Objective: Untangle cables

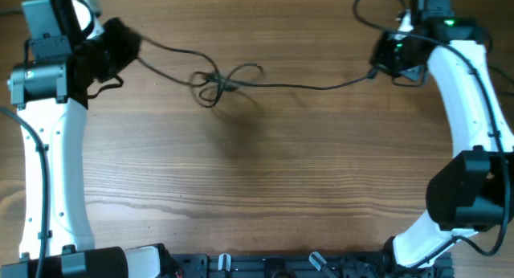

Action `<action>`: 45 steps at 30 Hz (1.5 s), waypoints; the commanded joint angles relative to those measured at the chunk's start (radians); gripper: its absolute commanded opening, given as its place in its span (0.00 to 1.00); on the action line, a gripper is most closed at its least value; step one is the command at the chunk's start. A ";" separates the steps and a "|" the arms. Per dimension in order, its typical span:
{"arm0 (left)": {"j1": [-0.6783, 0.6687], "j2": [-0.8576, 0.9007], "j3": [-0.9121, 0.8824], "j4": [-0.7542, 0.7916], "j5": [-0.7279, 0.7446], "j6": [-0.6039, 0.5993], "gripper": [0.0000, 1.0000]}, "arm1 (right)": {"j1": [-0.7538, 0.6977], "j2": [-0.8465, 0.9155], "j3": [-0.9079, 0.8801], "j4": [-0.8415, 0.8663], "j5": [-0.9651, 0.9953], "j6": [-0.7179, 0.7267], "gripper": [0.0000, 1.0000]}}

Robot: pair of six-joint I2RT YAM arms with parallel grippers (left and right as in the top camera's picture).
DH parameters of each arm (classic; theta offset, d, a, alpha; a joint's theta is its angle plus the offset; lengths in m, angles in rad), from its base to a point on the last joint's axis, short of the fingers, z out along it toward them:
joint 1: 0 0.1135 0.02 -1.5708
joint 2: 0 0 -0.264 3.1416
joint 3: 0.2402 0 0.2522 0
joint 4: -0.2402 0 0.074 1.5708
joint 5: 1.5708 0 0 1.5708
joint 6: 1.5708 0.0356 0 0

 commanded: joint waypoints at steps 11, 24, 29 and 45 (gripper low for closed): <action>-0.023 0.093 0.026 -0.111 0.143 0.126 0.04 | -0.019 0.014 -0.001 0.056 -0.431 -0.195 0.04; -0.201 0.103 0.024 -0.055 0.230 0.079 0.04 | -0.115 -0.269 0.443 -0.004 -0.155 -0.026 0.04; -0.238 0.135 0.024 -0.055 0.227 0.079 0.04 | -0.148 -0.316 0.523 -0.081 0.294 -0.029 0.04; -0.291 0.196 0.024 -0.044 0.227 0.079 0.04 | -0.329 0.279 0.521 -0.172 0.148 -0.168 0.82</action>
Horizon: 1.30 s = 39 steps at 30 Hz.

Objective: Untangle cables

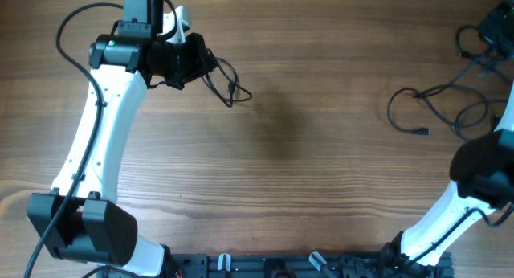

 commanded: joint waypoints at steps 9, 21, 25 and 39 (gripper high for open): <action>-0.026 0.010 0.018 0.029 -0.002 -0.002 0.43 | 0.053 -0.082 0.004 -0.069 -0.494 -0.171 1.00; -0.018 0.012 0.018 -0.085 -0.407 -0.104 1.00 | 0.460 -0.084 -0.026 -0.113 -0.507 -0.194 1.00; 0.134 0.012 0.018 -0.114 -0.496 -0.259 1.00 | 0.595 -0.083 -0.192 -0.073 -0.534 -0.159 0.98; 0.259 0.012 0.018 -0.185 -0.495 -0.257 1.00 | 0.990 -0.082 -0.849 0.799 -0.636 0.295 0.62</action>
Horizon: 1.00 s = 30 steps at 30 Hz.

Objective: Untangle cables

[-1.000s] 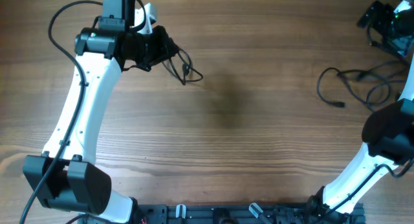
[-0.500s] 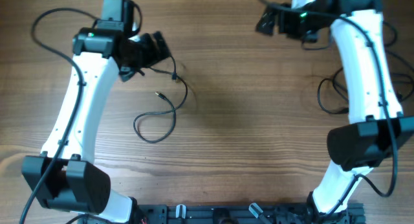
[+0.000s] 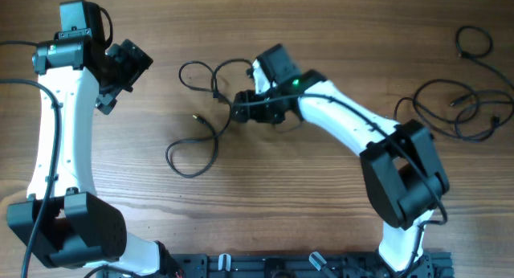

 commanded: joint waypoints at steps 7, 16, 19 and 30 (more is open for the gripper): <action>-0.003 0.010 0.014 -0.022 -0.013 -0.013 1.00 | 0.076 0.104 -0.076 0.268 -0.033 0.187 0.46; -0.003 0.010 -0.002 -0.013 -0.013 -0.013 1.00 | 0.025 0.062 -0.061 0.417 -0.184 0.124 0.05; -0.003 0.010 -0.002 -0.014 -0.013 -0.013 1.00 | -0.058 -0.068 -0.059 0.417 -0.248 0.113 0.05; -0.003 0.010 -0.002 0.002 0.093 -0.013 1.00 | -0.871 -0.557 -0.039 0.335 -0.357 0.247 0.05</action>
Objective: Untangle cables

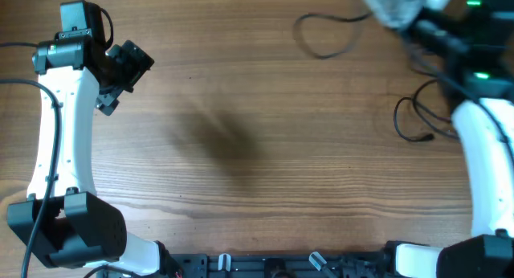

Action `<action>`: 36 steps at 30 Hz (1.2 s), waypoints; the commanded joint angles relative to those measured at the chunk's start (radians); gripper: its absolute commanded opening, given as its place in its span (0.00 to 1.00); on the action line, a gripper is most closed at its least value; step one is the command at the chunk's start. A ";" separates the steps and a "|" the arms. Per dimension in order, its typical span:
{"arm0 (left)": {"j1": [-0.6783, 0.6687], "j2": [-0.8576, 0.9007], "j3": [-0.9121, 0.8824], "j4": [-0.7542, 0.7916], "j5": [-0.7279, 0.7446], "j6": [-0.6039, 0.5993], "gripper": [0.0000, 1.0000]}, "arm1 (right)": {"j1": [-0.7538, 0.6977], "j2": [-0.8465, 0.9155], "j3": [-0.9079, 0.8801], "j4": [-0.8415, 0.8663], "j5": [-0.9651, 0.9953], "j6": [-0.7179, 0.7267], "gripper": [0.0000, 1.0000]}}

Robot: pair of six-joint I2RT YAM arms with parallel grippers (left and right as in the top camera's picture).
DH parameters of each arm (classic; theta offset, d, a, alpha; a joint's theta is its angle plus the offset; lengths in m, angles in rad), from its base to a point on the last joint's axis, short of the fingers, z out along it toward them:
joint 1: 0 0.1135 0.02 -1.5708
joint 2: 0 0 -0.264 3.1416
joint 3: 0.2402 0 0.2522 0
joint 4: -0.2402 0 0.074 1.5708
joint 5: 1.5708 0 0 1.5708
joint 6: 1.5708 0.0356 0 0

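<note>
My right gripper [389, 6] is at the far right of the table, blurred by motion. A thin black cable [320, 56] trails from it to the left in one open loop, so it looks shut on that cable. A second black cable [396, 117] lies loosely coiled on the wood at the right, partly under my right arm [482, 133]. My left gripper [119, 77] hangs over the far left of the table, open, with nothing between its fingers.
The wooden table [241, 190] fills the view. A black rail [305, 266] with arm mounts runs along the front edge. My left arm [60, 149] stands along the left side.
My right gripper was at the table's middle on the tangled cable. It is now at the far right with that cable trailing from it. The middle no longer holds any cable. The left arm is unchanged.
First both grippers held a knotted cable stretched across the back. Then the left held a bunch of cable while another lay at the right. Then the left was empty and the right gripped the cable at the middle, now carried to the far right.
</note>
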 commanded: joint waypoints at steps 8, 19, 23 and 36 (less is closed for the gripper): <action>-0.109 0.009 -0.002 0.103 0.064 -0.010 1.00 | -0.240 0.205 0.004 0.146 0.335 0.045 0.05; -0.347 0.066 -0.002 0.227 0.064 -0.011 1.00 | -0.246 0.561 0.005 0.399 0.559 0.149 1.00; -0.349 0.073 -0.002 0.233 0.063 -0.010 1.00 | -0.273 0.423 0.005 0.355 0.432 0.147 1.00; -0.350 0.073 -0.002 0.233 0.063 -0.010 1.00 | -0.250 -0.170 0.005 -0.359 0.303 -0.360 1.00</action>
